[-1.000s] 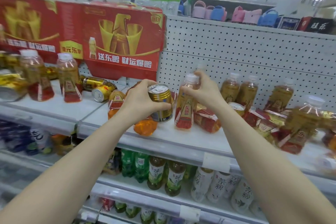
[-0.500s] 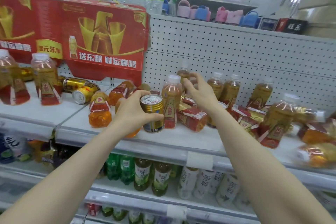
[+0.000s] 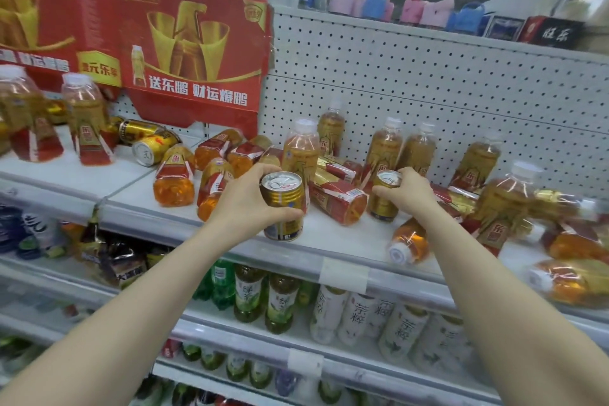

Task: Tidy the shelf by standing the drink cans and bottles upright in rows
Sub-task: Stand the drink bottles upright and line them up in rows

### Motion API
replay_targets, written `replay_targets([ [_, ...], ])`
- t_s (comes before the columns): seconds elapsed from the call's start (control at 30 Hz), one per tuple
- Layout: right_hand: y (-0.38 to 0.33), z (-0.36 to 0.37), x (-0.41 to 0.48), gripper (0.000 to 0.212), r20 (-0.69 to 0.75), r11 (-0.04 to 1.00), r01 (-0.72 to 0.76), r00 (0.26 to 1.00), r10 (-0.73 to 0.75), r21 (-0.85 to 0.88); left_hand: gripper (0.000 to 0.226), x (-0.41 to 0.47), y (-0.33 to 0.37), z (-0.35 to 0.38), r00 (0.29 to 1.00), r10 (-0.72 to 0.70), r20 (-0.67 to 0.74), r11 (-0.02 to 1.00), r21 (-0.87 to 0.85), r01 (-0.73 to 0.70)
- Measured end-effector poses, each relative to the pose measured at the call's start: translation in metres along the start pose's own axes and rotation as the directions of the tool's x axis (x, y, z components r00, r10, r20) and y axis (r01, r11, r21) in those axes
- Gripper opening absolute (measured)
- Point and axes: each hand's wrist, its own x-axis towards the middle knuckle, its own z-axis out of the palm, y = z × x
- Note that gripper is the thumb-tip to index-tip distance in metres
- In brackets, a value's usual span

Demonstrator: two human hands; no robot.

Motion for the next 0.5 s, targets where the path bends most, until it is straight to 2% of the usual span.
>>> replay_targets([
  [0.13,-0.004,-0.008,-0.005,0.074,-0.161,0.989,0.096,0.984,-0.077,0.110,0.080,-0.013,0.000,-0.002,0.998,-0.028,-0.055,1.000,0.013,0.028],
  [0.23,-0.016,-0.019,-0.019,0.078,-0.217,0.962,0.170,0.968,-0.123,0.214,0.078,-0.024,-0.003,-0.006,0.994,-0.041,-0.099,0.999,0.010,0.042],
  [0.33,-0.036,-0.027,-0.044,0.071,-0.227,0.885,0.242,0.960,-0.161,0.398,0.079,-0.040,-0.009,-0.014,0.986,-0.083,-0.146,0.996,-0.035,0.078],
  [0.43,-0.060,-0.025,-0.075,0.072,-0.193,0.854,0.284,0.956,-0.220,0.435,0.084,-0.059,-0.018,-0.028,0.981,-0.137,-0.137,0.988,-0.094,0.125],
  [0.5,-0.077,-0.019,-0.093,0.073,-0.166,0.843,0.307,0.951,-0.259,0.443,0.080,-0.071,-0.024,-0.042,0.978,-0.155,-0.143,0.985,-0.098,0.142],
])
